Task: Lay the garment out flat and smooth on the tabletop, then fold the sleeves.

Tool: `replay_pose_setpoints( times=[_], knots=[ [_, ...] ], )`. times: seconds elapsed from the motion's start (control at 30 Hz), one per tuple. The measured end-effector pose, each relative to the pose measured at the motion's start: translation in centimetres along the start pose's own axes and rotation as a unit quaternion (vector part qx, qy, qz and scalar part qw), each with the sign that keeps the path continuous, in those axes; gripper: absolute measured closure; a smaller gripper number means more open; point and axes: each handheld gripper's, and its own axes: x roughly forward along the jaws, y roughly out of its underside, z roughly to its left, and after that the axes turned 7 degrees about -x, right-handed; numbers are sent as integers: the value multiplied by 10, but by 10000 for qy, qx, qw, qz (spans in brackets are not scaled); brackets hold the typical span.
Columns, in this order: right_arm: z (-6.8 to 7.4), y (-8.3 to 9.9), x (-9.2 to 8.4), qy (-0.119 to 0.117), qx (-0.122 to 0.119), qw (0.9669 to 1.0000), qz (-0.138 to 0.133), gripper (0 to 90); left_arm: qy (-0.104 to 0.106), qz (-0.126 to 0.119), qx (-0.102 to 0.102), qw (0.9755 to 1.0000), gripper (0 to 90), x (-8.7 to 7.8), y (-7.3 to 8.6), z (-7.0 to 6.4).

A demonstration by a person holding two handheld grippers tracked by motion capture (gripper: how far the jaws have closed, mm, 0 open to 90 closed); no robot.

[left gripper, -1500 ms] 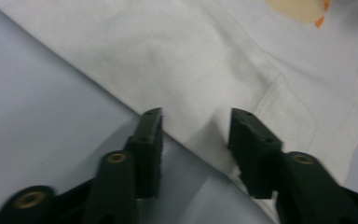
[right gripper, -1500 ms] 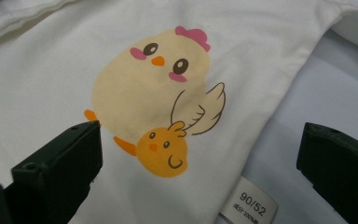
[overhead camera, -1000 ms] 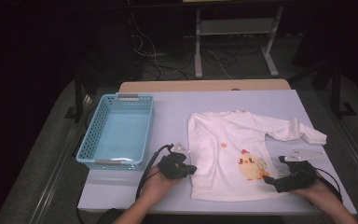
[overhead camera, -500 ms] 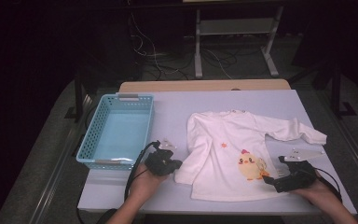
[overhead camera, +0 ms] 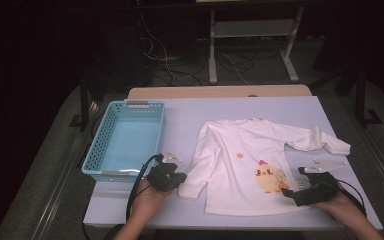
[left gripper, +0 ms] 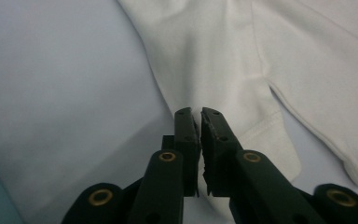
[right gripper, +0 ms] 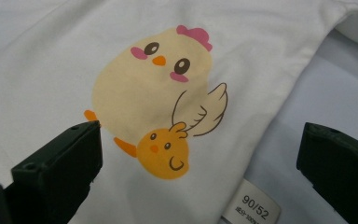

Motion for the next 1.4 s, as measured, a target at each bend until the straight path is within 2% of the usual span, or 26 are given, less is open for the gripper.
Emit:
replay_pose_setpoints(
  times=[0.13, 0.23, 0.53, 0.77, 1.0, 1.13, 1.3, 1.4],
  knots=[
    [0, -1, 1, -12, -10, 10000, -3, 1, 128, -92, 25, 9999, 744, 0, 1, -1],
    [0, -1, 1, -13, -13, 10000, 2, 1, 229, -208, -49, 9995, 669, 0, 1, -2],
    [0, -2, 2, -21, -27, 10000, -4, 1, 382, -427, -96, 9983, 446, -5, 11, -5],
    [0, -3, 1, -3, -41, 10000, -21, 1, 424, -419, -36, 9982, 404, -5, 19, -10],
    [0, -4, 3, -32, -52, 10000, -14, 1, 345, -452, -125, 9983, 282, -3, 25, -15],
    [0, -6, 5, -59, -104, 9999, -29, 1, 367, -380, -161, 9985, 204, 2, 27, -17],
    [0, -8, 7, -89, -114, 9999, -11, 1, 368, -291, -210, 9987, 157, 9, 28, -20],
    [-1, -8, 8, -93, -126, 9999, -4, 1, 283, -270, -157, 9991, 142, 11, 29, -23]
  ],
)
